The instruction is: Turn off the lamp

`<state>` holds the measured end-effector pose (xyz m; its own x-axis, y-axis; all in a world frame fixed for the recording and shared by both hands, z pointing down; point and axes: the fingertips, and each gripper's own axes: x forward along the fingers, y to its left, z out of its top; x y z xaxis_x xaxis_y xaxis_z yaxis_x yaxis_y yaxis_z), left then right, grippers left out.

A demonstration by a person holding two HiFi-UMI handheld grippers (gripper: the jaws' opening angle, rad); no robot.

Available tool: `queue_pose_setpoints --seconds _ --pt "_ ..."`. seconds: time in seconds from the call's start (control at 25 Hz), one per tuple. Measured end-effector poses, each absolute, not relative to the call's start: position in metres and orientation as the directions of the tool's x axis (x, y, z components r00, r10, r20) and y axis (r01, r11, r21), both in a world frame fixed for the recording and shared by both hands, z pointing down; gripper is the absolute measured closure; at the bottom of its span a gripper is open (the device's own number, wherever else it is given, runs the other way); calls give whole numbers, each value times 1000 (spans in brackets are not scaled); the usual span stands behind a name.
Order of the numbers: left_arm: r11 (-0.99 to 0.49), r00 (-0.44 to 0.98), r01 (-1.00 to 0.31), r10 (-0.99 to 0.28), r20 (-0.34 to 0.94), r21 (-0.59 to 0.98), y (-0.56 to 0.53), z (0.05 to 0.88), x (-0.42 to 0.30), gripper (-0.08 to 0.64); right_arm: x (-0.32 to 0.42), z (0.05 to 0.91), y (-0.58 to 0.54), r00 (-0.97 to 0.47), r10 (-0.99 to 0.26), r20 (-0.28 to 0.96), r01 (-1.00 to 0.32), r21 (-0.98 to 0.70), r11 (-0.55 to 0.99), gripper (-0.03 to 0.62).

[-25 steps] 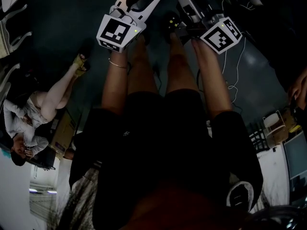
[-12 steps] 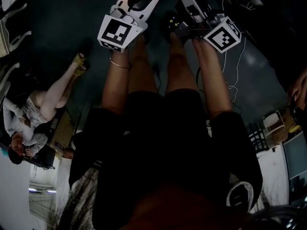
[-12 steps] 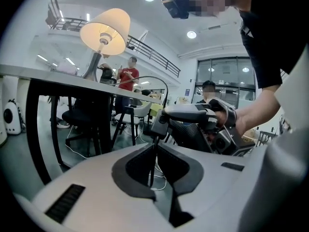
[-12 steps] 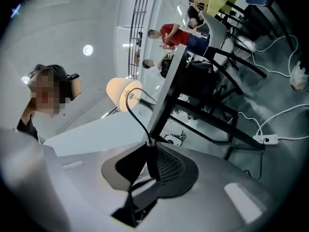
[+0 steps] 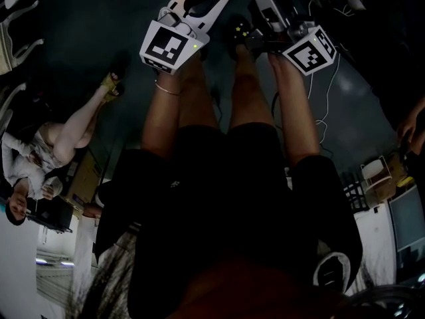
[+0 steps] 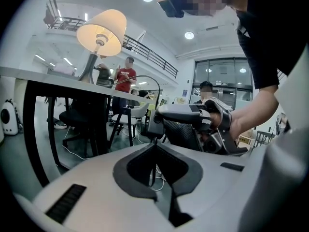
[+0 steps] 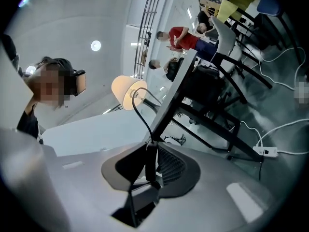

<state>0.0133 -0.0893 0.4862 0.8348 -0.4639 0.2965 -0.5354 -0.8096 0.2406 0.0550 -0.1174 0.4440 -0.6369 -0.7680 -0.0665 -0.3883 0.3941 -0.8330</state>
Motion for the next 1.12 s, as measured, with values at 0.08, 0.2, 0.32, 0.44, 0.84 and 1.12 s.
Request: queue_pose_setpoints --seconds 0.08,0.2,0.32,0.44,0.84,1.12 --pt "-807 835 -537 -468 291 244 -90 485 13 545 54 443 -118 -647 -759 -66 -392 -825 406 529" --pt "-802 833 -542 -473 287 250 -90 485 12 545 50 443 -117 -661 -747 -72 -385 -822 420 520" --pt "-804 834 -539 -469 291 249 -86 485 13 545 47 443 -115 -670 -738 -76 -379 -821 428 514" --pt "-805 838 -534 -462 290 260 -85 487 16 545 45 444 -113 -681 -729 -76 -365 -827 428 512" --pt "-793 837 -539 -467 287 283 -85 492 14 545 41 448 -113 -695 -716 -63 -380 -814 440 515" --pt "-791 835 -540 -463 297 288 -82 495 14 545 41 451 -111 -692 -720 -52 -389 -814 432 517"
